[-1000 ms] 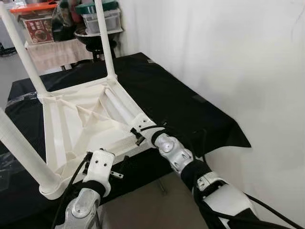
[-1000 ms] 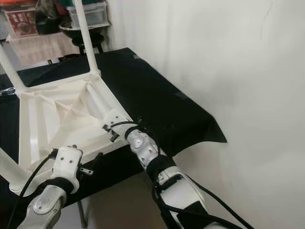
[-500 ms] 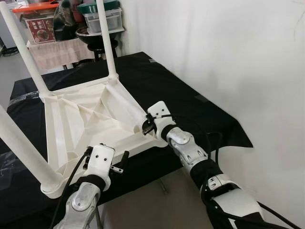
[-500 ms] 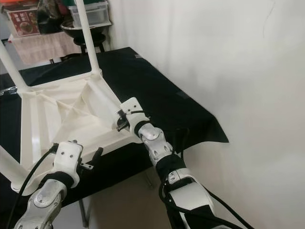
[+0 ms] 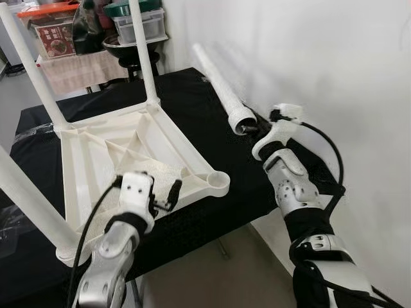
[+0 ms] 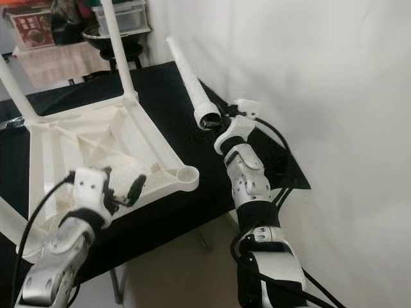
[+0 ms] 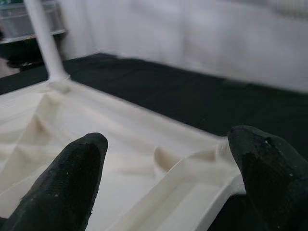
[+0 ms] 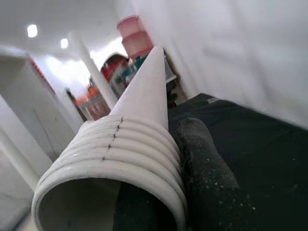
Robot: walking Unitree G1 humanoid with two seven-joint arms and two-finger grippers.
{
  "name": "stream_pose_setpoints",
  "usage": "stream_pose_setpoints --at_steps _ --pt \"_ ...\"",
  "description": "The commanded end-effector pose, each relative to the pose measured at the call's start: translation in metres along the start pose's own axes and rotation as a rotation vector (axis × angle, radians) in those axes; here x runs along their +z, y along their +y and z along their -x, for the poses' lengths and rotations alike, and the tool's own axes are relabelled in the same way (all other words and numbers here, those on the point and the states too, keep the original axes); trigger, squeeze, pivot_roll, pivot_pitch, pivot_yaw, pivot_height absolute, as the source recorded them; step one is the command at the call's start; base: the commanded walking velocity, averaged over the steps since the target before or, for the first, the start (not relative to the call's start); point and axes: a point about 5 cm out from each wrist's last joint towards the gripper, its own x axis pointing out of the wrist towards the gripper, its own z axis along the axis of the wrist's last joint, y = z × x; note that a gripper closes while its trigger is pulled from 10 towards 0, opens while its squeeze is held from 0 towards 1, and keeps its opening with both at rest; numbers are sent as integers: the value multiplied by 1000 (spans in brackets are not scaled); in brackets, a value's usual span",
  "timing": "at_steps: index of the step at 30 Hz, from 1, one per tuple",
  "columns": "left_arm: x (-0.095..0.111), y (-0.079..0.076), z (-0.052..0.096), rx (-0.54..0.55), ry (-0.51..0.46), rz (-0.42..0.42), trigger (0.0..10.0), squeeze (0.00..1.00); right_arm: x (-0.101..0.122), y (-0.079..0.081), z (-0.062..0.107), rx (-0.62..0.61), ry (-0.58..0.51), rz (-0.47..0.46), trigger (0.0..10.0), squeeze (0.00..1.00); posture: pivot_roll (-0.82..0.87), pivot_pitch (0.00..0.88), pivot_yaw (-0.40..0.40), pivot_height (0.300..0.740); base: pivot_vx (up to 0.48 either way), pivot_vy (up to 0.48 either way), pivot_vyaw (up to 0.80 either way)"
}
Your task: Building children table
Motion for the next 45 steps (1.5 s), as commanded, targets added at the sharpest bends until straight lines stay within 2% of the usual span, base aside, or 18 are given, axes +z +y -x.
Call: stream_pose_setpoints --at_steps 1,3,4,5,8,9,11,12,16,21,22,25,28,32,36,37,44,45 --pt "12 0 -9 -35 -42 71 10000 0 -4 -2 3 -12 -19 -175 10000 0 -52 0 55 740 0 0 0" --pt "31 -4 -20 -99 -111 145 10000 0 -7 -2 6 -10 -42 -342 10000 0 -52 0 53 740 0 0 0" --pt "31 -4 -20 -99 -111 145 10000 0 -7 -2 6 -10 -42 -342 10000 0 -52 0 53 740 0 0 0" --pt "43 -6 -25 -136 -156 189 10000 0 -7 1 8 19 -65 -423 10000 0 -51 0 54 740 0 0 0" --pt "67 -9 -32 -209 -246 276 10000 0 -4 12 13 122 -120 -536 10000 0 -54 0 57 740 0 0 0" --pt "76 -10 -33 -238 -277 308 10000 176 -2 17 15 165 -139 -573 10000 0 -55 0 58 740 0 0 0" --pt "81 -10 -33 -261 -298 330 10000 176 0 20 17 195 -152 -604 10000 0 -55 0 58 740 0 0 0" --pt "90 -10 -33 -294 -330 372 10000 1000 1 24 19 233 -164 -631 10000 0 -54 0 58 740 0 0 0" --pt "102 -8 -32 -340 -376 438 10000 1000 2 28 21 273 -164 -641 10000 0 -53 0 55 740 0 0 0" --pt "104 -4 -30 -344 -390 528 10000 1000 6 27 21 288 -174 -631 10000 0 -46 0 56 740 0 0 0" --pt "106 -1 -28 -350 -406 594 10000 1000 8 26 22 303 -183 -625 10000 0 -44 0 55 740 0 0 0" --pt "111 3 -27 -358 -433 699 10000 1000 12 26 23 332 -192 -604 10000 0 -47 0 54 740 0 0 0" --pt "113 5 -27 -371 -440 743 10000 1000 13 27 24 345 -190 -598 10000 0 -47 0 54 740 0 0 0" --pt "120 5 -26 -442 -455 916 10000 1000 23 40 35 539 -189 -534 10000 0 -48 0 56 740 0 0 0" --pt "123 5 -24 -478 -464 985 10000 1000 29 40 40 607 -195 -507 10000 0 -48 0 57 740 0 0 0" --pt "126 7 -22 -493 -478 1036 10000 1000 36 38 45 663 -210 -496 10000 0 -49 0 60 740 0 0 0" --pt "131 17 -21 -484 -501 1120 10000 980 43 36 57 778 -201 -473 10000 0 -52 0 64 740 0 0 0" --pt "132 18 -20 -494 -501 1136 10000 0 43 38 64 831 -189 -473 10000 0 -52 0 66 740 0 0 0"
